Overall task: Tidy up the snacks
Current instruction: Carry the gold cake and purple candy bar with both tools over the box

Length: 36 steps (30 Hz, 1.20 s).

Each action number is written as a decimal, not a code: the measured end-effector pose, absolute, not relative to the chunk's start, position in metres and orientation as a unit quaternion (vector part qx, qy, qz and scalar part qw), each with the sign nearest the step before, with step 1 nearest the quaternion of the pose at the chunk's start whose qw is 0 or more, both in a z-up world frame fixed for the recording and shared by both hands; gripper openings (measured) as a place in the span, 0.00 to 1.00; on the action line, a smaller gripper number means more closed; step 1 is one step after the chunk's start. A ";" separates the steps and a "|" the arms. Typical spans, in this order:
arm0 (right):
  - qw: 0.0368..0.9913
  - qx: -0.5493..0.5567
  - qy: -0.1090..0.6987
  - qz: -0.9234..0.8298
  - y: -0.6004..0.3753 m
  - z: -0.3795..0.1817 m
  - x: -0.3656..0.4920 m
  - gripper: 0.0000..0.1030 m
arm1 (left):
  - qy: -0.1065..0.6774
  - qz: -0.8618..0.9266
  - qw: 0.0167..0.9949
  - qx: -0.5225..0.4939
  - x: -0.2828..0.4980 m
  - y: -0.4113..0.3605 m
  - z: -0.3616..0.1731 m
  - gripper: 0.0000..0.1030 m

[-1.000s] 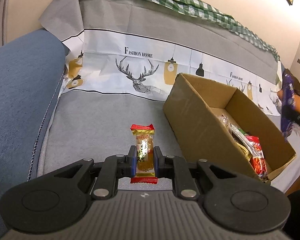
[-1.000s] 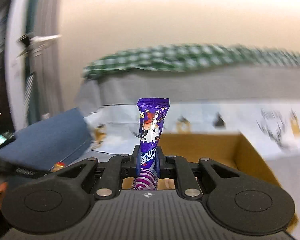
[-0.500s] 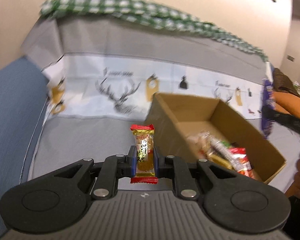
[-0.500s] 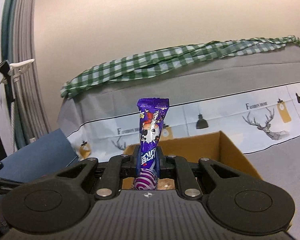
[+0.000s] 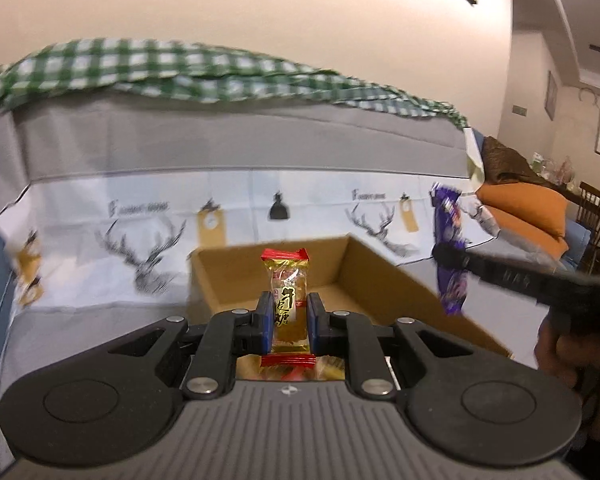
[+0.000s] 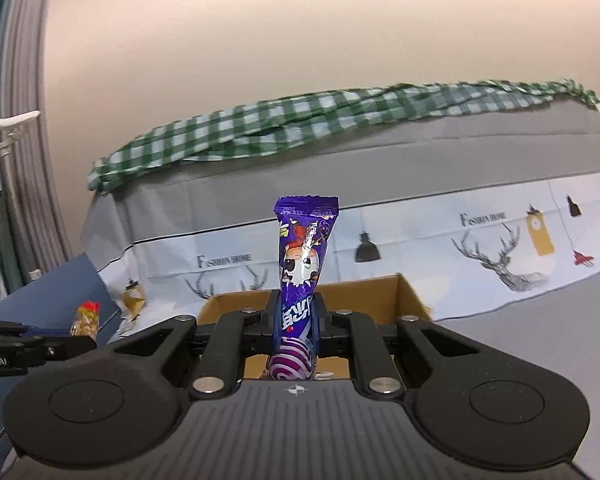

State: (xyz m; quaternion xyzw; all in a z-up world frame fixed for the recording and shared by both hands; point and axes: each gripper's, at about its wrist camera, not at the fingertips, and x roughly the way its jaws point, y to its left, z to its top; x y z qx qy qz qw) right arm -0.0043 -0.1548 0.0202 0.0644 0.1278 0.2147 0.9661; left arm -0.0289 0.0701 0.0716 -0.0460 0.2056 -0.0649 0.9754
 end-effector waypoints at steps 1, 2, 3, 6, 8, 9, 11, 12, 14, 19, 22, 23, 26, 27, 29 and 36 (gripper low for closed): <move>0.967 0.069 0.132 0.208 -0.158 0.020 -0.002 0.14 | 0.200 -0.072 0.976 -0.040 -0.021 0.061 0.076 0.17; 0.967 0.079 0.137 0.201 -0.161 0.020 -0.001 0.14 | 0.195 -0.078 0.977 -0.036 -0.014 0.055 0.080 0.17; 0.966 0.089 0.142 0.197 -0.163 0.020 0.001 0.14 | 0.188 -0.087 0.978 -0.033 -0.007 0.047 0.082 0.17; 0.965 0.105 0.151 0.187 -0.165 0.021 0.003 0.14 | 0.176 -0.102 0.979 -0.032 0.008 0.032 0.081 0.17; 0.965 0.104 0.153 0.184 -0.163 0.021 0.002 0.14 | 0.176 -0.112 0.977 -0.035 0.009 0.027 0.070 0.17; 0.966 0.101 0.153 0.183 -0.163 0.021 0.001 0.14 | 0.183 -0.117 0.975 -0.036 0.009 0.026 0.063 0.17; 0.967 0.093 0.155 0.178 -0.162 0.021 0.002 0.14 | 0.208 -0.109 0.972 -0.027 0.014 0.021 0.052 0.17; 0.968 0.090 0.157 0.176 -0.162 0.022 0.003 0.14 | 0.217 -0.103 0.970 -0.024 0.018 0.020 0.050 0.17; 0.969 0.084 0.163 0.167 -0.163 0.022 0.007 0.14 | 0.231 -0.097 0.968 -0.031 0.026 0.022 0.046 0.17; 0.971 0.082 0.174 0.143 -0.171 0.021 0.014 0.14 | 0.260 -0.072 0.961 -0.053 0.041 0.034 0.039 0.17; 0.972 0.071 0.180 0.134 -0.171 0.018 0.018 0.14 | 0.269 -0.067 0.958 -0.073 0.045 0.040 0.039 0.17; 0.972 0.068 0.184 0.132 -0.169 0.017 0.019 0.14 | 0.270 -0.068 0.958 -0.075 0.046 0.040 0.040 0.17; 0.972 0.063 0.188 0.126 -0.166 0.015 0.021 0.14 | 0.269 -0.072 0.957 -0.076 0.047 0.040 0.041 0.17; 0.972 0.062 0.189 0.125 -0.165 0.015 0.022 0.14 | 0.268 -0.073 0.957 -0.078 0.047 0.040 0.042 0.17; 0.972 0.057 0.190 0.126 -0.161 0.014 0.022 0.14 | 0.266 -0.076 0.958 -0.081 0.046 0.041 0.042 0.17; 0.973 0.025 0.183 0.135 -0.147 0.015 0.018 0.14 | 0.264 -0.079 0.957 -0.086 0.042 0.044 0.045 0.17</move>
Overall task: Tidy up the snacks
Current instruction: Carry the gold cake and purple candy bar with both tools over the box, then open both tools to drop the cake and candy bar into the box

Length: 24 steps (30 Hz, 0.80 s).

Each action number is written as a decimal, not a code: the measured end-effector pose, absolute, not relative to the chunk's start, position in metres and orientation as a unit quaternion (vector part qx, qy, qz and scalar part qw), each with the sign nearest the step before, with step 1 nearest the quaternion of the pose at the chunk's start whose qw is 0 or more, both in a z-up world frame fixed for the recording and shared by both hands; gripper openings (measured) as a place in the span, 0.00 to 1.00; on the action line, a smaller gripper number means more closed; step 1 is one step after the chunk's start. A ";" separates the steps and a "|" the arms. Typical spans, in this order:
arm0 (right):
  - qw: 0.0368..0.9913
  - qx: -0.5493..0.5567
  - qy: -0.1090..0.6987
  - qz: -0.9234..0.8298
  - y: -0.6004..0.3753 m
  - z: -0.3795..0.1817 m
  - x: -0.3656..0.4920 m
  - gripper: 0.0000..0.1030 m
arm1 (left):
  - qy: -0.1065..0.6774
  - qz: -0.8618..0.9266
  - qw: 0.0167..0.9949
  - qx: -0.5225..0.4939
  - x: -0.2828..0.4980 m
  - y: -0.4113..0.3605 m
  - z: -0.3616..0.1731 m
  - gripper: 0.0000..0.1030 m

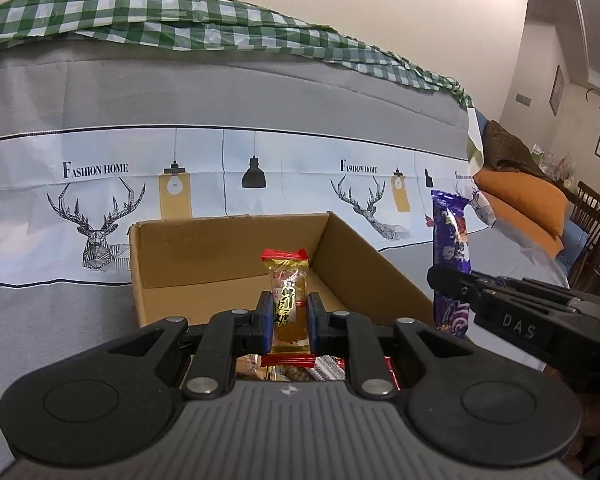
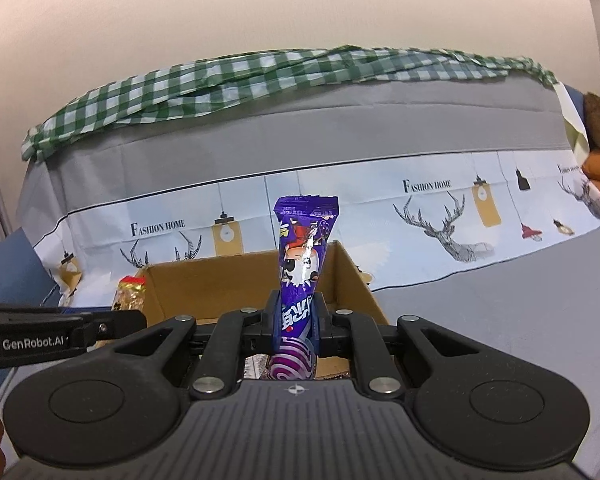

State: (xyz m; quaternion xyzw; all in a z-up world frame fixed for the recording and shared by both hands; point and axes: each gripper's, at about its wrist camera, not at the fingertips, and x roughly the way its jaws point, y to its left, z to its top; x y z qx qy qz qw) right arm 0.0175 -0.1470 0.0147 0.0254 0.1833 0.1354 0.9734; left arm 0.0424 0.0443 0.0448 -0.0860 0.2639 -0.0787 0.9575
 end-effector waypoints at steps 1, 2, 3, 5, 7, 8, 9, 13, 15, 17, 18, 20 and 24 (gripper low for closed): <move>0.973 0.022 0.183 0.136 -0.146 0.015 0.017 0.14 | 0.262 -0.079 0.958 -0.087 0.041 0.045 0.046 0.17; 0.973 0.019 0.183 0.136 -0.144 0.015 0.017 0.14 | 0.259 -0.080 0.959 -0.087 0.040 0.045 0.047 0.17; 0.974 0.016 0.183 0.136 -0.143 0.014 0.017 0.14 | 0.256 -0.080 0.959 -0.087 0.039 0.045 0.047 0.17; 0.974 0.008 0.183 0.136 -0.141 0.014 0.017 0.14 | 0.253 -0.081 0.960 -0.087 0.037 0.045 0.049 0.17; 0.974 0.003 0.180 0.136 -0.139 0.015 0.015 0.14 | 0.250 -0.083 0.961 -0.087 0.035 0.045 0.050 0.17; 0.974 0.001 0.179 0.137 -0.139 0.015 0.015 0.14 | 0.246 -0.084 0.962 -0.086 0.034 0.045 0.051 0.18; 0.975 0.001 0.177 0.137 -0.138 0.015 0.014 0.14 | 0.243 -0.086 0.962 -0.086 0.033 0.045 0.052 0.18; 0.975 0.000 0.173 0.139 -0.139 0.015 0.012 0.14 | 0.235 -0.090 0.964 -0.088 0.030 0.045 0.055 0.18; 0.975 -0.001 0.170 0.141 -0.138 0.015 0.011 0.14 | 0.229 -0.093 0.965 -0.087 0.028 0.045 0.057 0.18; 0.975 -0.002 0.169 0.144 -0.139 0.015 0.010 0.14 | 0.222 -0.098 0.966 -0.087 0.026 0.045 0.059 0.18; 0.976 -0.004 0.166 0.141 -0.138 0.016 0.009 0.15 | 0.217 -0.101 0.967 -0.088 0.025 0.045 0.061 0.21; 0.979 -0.011 0.159 0.123 -0.139 0.015 0.008 0.32 | 0.209 -0.112 0.967 -0.088 0.021 0.045 0.063 0.53; 0.982 -0.005 0.159 0.099 -0.141 0.015 0.008 0.88 | 0.180 -0.110 0.974 -0.083 0.010 0.045 0.066 0.76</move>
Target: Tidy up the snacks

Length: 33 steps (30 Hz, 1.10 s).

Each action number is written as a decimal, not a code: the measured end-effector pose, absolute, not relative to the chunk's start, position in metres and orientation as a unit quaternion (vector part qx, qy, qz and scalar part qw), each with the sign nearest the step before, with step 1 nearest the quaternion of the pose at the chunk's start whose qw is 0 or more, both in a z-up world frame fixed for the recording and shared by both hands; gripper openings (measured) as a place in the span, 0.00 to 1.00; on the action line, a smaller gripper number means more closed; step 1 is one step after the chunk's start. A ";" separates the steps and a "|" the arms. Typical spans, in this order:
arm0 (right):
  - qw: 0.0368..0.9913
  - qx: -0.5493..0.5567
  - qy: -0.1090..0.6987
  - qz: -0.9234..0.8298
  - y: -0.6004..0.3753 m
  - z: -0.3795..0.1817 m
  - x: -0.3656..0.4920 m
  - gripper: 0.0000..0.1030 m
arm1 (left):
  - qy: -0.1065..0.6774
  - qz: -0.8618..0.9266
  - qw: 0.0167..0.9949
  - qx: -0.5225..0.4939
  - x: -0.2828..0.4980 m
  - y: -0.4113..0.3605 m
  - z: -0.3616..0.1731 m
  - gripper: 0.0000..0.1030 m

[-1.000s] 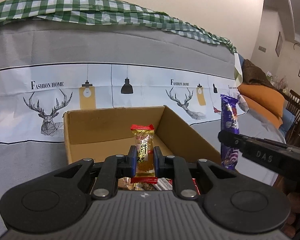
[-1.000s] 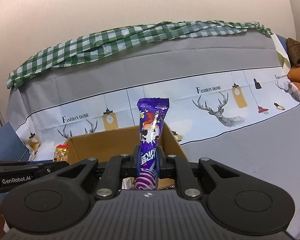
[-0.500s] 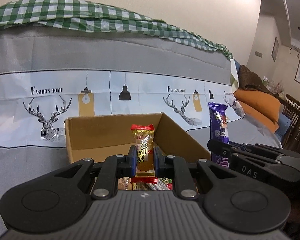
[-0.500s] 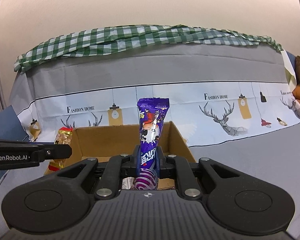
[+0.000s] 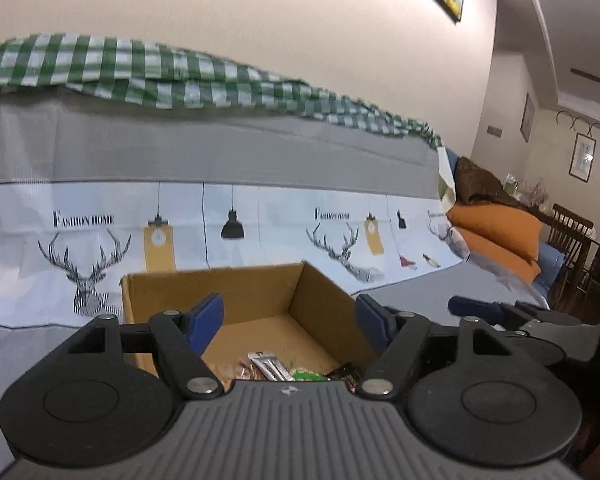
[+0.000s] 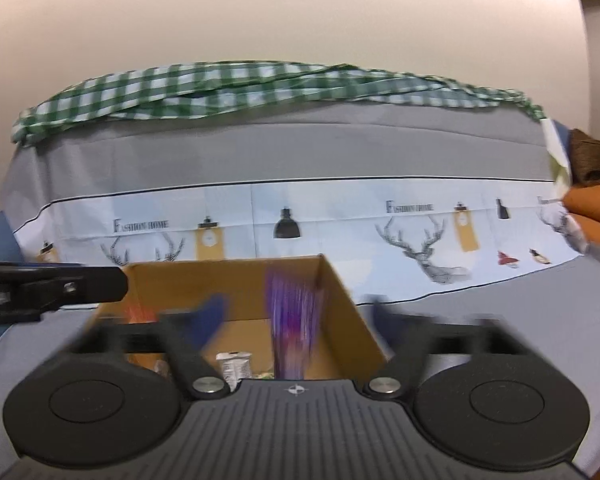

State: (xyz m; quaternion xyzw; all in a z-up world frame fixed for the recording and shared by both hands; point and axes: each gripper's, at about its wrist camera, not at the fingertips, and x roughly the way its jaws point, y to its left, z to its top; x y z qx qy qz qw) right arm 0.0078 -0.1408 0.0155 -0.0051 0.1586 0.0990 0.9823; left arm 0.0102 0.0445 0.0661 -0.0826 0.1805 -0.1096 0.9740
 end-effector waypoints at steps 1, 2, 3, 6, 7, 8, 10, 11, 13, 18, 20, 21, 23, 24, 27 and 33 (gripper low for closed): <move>0.982 -0.001 0.161 0.102 -0.141 0.016 0.008 0.88 | 0.176 -0.110 0.974 -0.084 0.008 0.046 0.067 0.77; 0.981 0.002 0.162 0.103 -0.142 0.016 0.006 0.89 | 0.173 -0.109 0.975 -0.088 0.005 0.048 0.068 0.80; 0.982 0.001 0.161 0.102 -0.142 0.017 0.005 0.90 | 0.171 -0.108 0.975 -0.092 0.002 0.049 0.068 0.82; 0.982 -0.011 0.157 0.100 -0.141 0.018 0.000 0.99 | 0.173 -0.103 0.974 -0.102 -0.010 0.055 0.069 0.84; 0.982 -0.014 0.157 0.100 -0.141 0.018 -0.002 0.99 | 0.173 -0.097 0.975 -0.099 -0.015 0.055 0.069 0.85; 0.983 -0.018 0.156 0.097 -0.142 0.019 -0.005 0.99 | 0.173 -0.091 0.976 -0.093 -0.022 0.055 0.068 0.86; 0.983 -0.020 0.157 0.093 -0.146 0.021 -0.010 0.99 | 0.178 -0.081 0.977 -0.084 -0.037 0.054 0.066 0.92; 0.982 -0.019 0.162 0.091 -0.148 0.021 -0.012 0.99 | 0.180 -0.076 0.978 -0.079 -0.044 0.053 0.064 0.95; 0.981 -0.019 0.172 0.088 -0.154 0.022 -0.017 0.99 | 0.182 -0.067 0.979 -0.069 -0.058 0.050 0.061 0.97; 0.973 0.006 0.204 0.103 -0.173 0.017 -0.033 0.99 | 0.192 -0.057 0.978 -0.066 -0.091 0.033 0.054 0.97; 0.970 0.018 0.213 0.111 -0.181 0.013 -0.043 0.99 | 0.194 -0.039 0.977 -0.080 -0.101 0.027 0.052 0.97; 0.969 0.024 0.215 0.115 -0.185 0.011 -0.048 0.99 | 0.202 -0.032 0.975 -0.089 -0.105 0.023 0.052 0.97; 0.968 0.037 0.214 0.124 -0.194 0.004 -0.062 0.99 | 0.225 -0.033 0.968 -0.104 -0.111 0.015 0.047 0.97; 0.967 0.043 0.215 0.127 -0.197 0.000 -0.068 0.99 | 0.237 -0.028 0.966 -0.104 -0.114 0.010 0.044 0.97; 0.966 0.056 0.210 0.136 -0.202 -0.005 -0.083 0.99 | 0.268 -0.007 0.959 -0.096 -0.116 -0.001 0.032 0.99; 0.963 0.046 0.225 0.142 -0.193 -0.009 -0.079 0.99 | 0.288 0.038 0.954 -0.078 -0.102 0.003 0.023 1.00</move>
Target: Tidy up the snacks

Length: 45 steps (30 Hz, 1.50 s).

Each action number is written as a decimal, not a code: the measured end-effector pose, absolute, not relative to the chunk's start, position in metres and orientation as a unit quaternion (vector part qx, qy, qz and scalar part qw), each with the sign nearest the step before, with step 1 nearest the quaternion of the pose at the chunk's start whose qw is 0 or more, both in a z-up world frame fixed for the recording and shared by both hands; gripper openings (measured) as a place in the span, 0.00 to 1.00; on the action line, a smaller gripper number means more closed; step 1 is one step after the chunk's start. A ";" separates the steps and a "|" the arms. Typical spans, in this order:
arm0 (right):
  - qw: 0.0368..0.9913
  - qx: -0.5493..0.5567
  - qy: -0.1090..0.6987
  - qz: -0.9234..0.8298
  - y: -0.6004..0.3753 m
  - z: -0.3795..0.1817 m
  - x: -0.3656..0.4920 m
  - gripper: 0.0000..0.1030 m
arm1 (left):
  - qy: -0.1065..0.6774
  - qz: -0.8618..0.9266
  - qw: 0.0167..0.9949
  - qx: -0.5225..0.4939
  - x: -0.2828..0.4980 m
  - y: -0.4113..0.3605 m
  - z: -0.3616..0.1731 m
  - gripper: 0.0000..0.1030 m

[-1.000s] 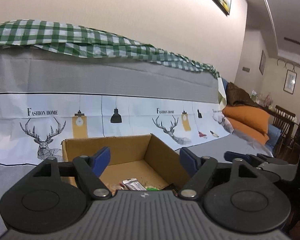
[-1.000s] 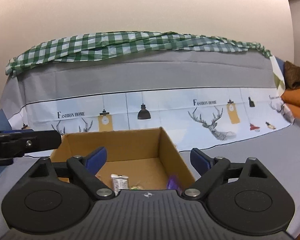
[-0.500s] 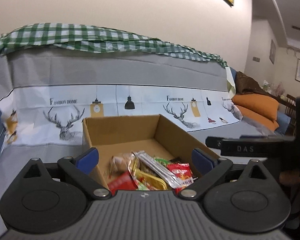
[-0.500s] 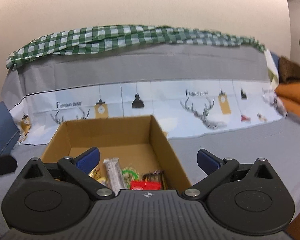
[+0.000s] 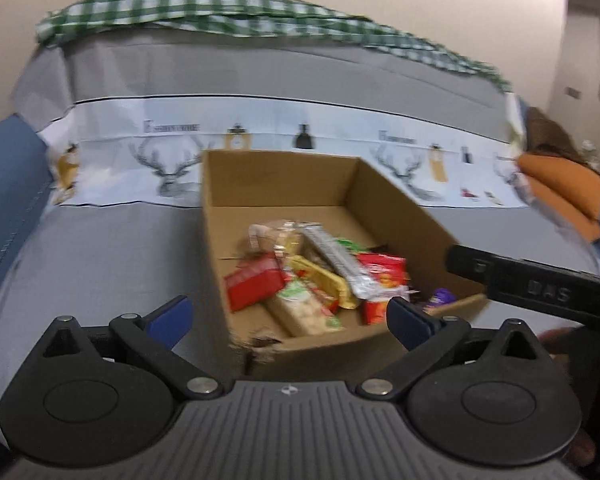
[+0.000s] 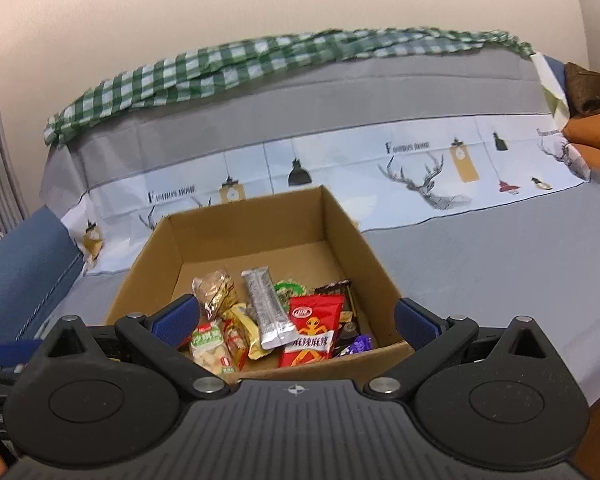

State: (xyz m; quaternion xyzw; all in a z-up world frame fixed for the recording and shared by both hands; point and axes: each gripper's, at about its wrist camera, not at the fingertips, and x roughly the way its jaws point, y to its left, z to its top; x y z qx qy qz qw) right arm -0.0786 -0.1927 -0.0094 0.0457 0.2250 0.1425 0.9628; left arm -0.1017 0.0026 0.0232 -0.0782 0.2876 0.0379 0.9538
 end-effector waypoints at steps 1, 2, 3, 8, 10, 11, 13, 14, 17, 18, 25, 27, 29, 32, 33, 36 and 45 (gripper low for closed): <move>0.964 0.046 0.222 0.139 -0.192 -0.009 -0.077 0.99 | 0.292 0.045 0.952 -0.083 -0.100 0.005 0.022 1.00; 0.966 0.047 0.217 0.135 -0.192 -0.009 -0.077 0.99 | 0.300 0.048 0.949 -0.089 -0.098 0.008 0.021 1.00; 0.966 0.050 0.214 0.133 -0.192 -0.009 -0.077 0.99 | 0.306 0.048 0.946 -0.094 -0.097 0.010 0.020 1.00; 0.960 0.053 0.232 0.144 -0.190 -0.012 -0.069 0.99 | 0.319 0.051 0.941 -0.100 -0.090 0.013 0.018 1.00; 0.960 0.043 0.234 0.146 -0.186 -0.013 -0.068 0.99 | 0.317 0.050 0.942 -0.095 -0.089 0.012 0.020 1.00; 0.961 0.039 0.232 0.146 -0.184 -0.013 -0.069 0.99 | 0.316 0.049 0.943 -0.093 -0.089 0.010 0.020 1.00; 0.961 0.032 0.231 0.148 -0.181 -0.013 -0.069 0.99 | 0.315 0.048 0.943 -0.094 -0.089 0.010 0.020 1.00; 0.961 0.029 0.231 0.149 -0.180 -0.014 -0.069 0.99 | 0.316 0.048 0.943 -0.097 -0.089 0.009 0.020 1.00; 0.961 0.027 0.233 0.148 -0.178 -0.014 -0.069 0.99 | 0.321 0.047 0.940 -0.109 -0.088 0.012 0.018 1.00; 0.961 0.026 0.233 0.148 -0.178 -0.014 -0.068 0.99 | 0.322 0.048 0.939 -0.112 -0.087 0.013 0.019 1.00; 0.961 0.018 0.233 0.146 -0.174 -0.015 -0.068 0.99 | 0.319 0.046 0.940 -0.114 -0.088 0.014 0.020 1.00; 0.961 0.014 0.232 0.146 -0.173 -0.015 -0.068 0.99 | 0.318 0.045 0.940 -0.114 -0.088 0.013 0.020 1.00; 0.962 0.011 0.231 0.147 -0.172 -0.015 -0.068 0.99 | 0.316 0.045 0.941 -0.112 -0.088 0.013 0.021 1.00; 0.962 0.007 0.231 0.147 -0.172 -0.015 -0.069 0.99 | 0.316 0.044 0.941 -0.112 -0.088 0.013 0.021 1.00; 0.962 0.006 0.231 0.147 -0.172 -0.016 -0.069 0.99 | 0.317 0.043 0.941 -0.113 -0.089 0.013 0.021 1.00; 0.962 0.006 0.231 0.147 -0.171 -0.016 -0.069 0.99 | 0.316 0.042 0.941 -0.112 -0.089 0.012 0.021 1.00; 0.962 0.006 0.231 0.147 -0.171 -0.016 -0.069 0.99 | 0.318 0.040 0.941 -0.112 -0.088 0.012 0.021 1.00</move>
